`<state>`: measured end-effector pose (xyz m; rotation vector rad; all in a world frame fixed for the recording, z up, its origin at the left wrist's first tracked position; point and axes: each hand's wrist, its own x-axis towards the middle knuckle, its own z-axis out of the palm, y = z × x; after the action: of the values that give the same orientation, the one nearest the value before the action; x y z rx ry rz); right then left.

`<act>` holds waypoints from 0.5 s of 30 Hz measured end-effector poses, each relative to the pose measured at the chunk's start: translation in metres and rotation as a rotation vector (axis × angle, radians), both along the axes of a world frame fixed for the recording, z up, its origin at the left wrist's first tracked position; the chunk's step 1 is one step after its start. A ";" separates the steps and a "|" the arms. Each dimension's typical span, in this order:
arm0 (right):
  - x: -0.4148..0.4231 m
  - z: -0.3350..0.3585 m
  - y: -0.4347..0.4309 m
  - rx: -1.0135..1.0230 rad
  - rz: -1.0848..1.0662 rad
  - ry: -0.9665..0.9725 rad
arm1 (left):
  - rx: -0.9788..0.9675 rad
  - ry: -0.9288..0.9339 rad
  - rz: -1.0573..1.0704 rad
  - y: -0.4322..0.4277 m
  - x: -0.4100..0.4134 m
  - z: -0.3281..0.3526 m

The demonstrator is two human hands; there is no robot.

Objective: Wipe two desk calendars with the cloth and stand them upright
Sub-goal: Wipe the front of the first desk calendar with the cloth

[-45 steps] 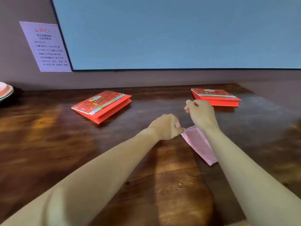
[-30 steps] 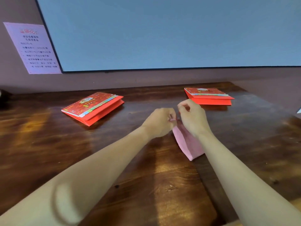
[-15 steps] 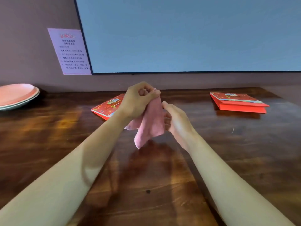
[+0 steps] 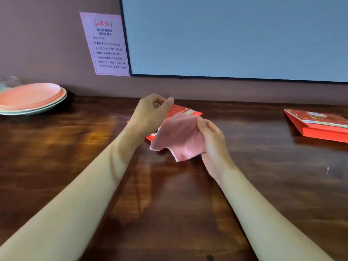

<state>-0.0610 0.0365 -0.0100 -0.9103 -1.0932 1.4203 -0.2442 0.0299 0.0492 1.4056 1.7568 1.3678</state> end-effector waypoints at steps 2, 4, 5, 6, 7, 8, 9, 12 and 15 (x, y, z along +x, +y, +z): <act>0.005 -0.008 0.003 -0.022 -0.021 0.009 | -0.032 0.010 0.056 0.002 -0.008 -0.004; 0.013 -0.018 0.006 -0.023 0.020 0.009 | -0.054 0.081 0.141 -0.001 -0.016 -0.010; 0.016 -0.023 0.008 -0.027 0.000 0.005 | -0.081 0.123 0.183 -0.003 -0.019 -0.013; 0.016 -0.016 0.001 -0.046 -0.057 -0.006 | -0.115 0.161 0.220 -0.006 -0.020 -0.016; 0.016 -0.008 -0.006 -0.061 -0.111 -0.005 | -0.154 0.189 0.249 -0.009 -0.020 -0.019; 0.017 -0.007 -0.010 -0.066 -0.144 -0.005 | -0.193 0.209 0.269 -0.013 -0.018 -0.022; 0.018 -0.005 -0.013 -0.072 -0.166 0.005 | -0.229 0.233 0.285 -0.016 -0.016 -0.024; 0.019 -0.006 -0.018 -0.081 -0.164 -0.005 | -0.328 0.350 0.330 -0.021 -0.006 -0.032; 0.018 -0.002 -0.027 -0.059 -0.152 -0.022 | -0.378 0.486 0.340 -0.022 0.001 -0.047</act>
<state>-0.0432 0.0099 -0.0118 -1.0316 -0.9817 1.3250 -0.2428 0.0081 0.0020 1.3364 2.5063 0.8047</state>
